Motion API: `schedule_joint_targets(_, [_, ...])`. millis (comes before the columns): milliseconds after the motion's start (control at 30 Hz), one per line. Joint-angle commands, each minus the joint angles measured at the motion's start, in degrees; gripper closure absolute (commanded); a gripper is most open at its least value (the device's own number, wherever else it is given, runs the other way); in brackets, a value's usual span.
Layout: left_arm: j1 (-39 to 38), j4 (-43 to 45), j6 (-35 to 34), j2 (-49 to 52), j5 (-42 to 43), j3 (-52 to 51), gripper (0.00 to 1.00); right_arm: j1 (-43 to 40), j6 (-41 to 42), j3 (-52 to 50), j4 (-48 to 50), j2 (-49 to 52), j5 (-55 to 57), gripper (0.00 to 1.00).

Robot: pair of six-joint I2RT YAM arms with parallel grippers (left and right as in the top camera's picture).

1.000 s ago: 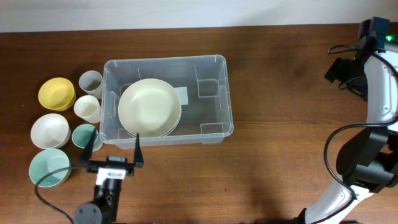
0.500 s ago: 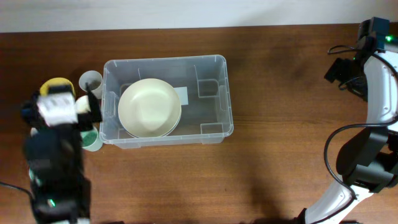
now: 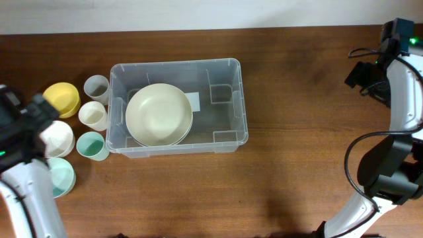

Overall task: Pack container
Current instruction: 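Move the left gripper down to the white bowl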

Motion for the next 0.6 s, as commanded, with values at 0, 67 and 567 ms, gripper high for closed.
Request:
schedule_joint_targets(0, [6.2, -0.6, -3.7, 1.3, 9.2, 1.9, 0.00, 0.0, 0.4, 0.0, 0.0, -0.5, 0.1, 0.01])
schedule_joint_targets(67, [7.2, -3.3, -3.6, 2.2, 10.4, 1.8, 0.00, 0.0, 0.4, 0.0, 0.0, -0.5, 0.1, 0.01])
schedule_joint_targets(567, [10.2, -1.5, -6.0, 24.3, 9.4, 1.8, 0.00, 0.0, 0.4, 0.0, 0.0, -0.5, 0.1, 0.01])
